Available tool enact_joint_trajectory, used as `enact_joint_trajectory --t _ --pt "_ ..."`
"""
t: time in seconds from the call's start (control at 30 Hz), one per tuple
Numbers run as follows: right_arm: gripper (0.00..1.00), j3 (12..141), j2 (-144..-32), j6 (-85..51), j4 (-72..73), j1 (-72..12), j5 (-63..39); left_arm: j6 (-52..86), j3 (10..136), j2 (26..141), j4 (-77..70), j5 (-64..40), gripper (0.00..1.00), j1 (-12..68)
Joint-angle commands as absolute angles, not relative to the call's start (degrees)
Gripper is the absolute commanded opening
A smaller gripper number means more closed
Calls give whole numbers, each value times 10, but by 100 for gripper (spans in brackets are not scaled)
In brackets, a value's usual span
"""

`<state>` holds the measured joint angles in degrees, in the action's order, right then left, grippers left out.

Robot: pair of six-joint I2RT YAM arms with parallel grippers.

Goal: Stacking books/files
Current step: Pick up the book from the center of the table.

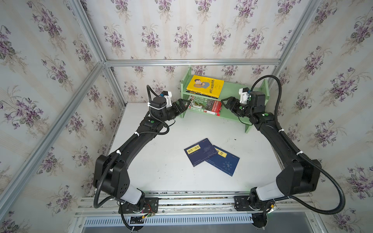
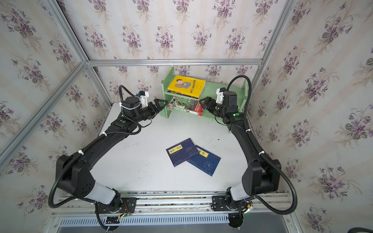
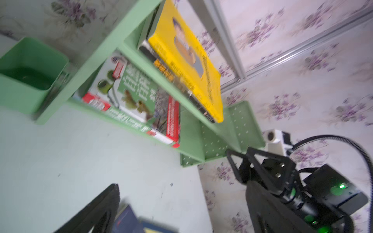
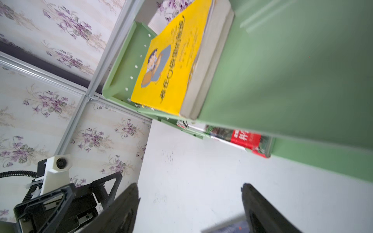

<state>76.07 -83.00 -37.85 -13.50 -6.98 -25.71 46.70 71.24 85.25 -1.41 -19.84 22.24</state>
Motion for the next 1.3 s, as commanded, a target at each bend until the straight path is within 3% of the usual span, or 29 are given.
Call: enact_joint_trajectory --t 0.0,0.17,0.33,0.7,1.03,1.27 --pt "83 708 -794 -352 -104 -81 -251 337 661 815 92 -180 100 243" --pt "82 653 -765 -243 -195 -155 -156 197 596 781 184 -106 100 323" --pt "82 606 -791 -193 -246 -241 -61 186 556 830 200 -200 100 337" --pt "77 531 -876 -235 -218 -256 -101 182 576 954 210 -231 100 363" --pt "72 524 -927 -247 -277 -254 -106 191 586 997 209 -249 100 366" --pt "70 500 -952 -285 -224 -248 -199 185 601 1028 210 -274 100 365"
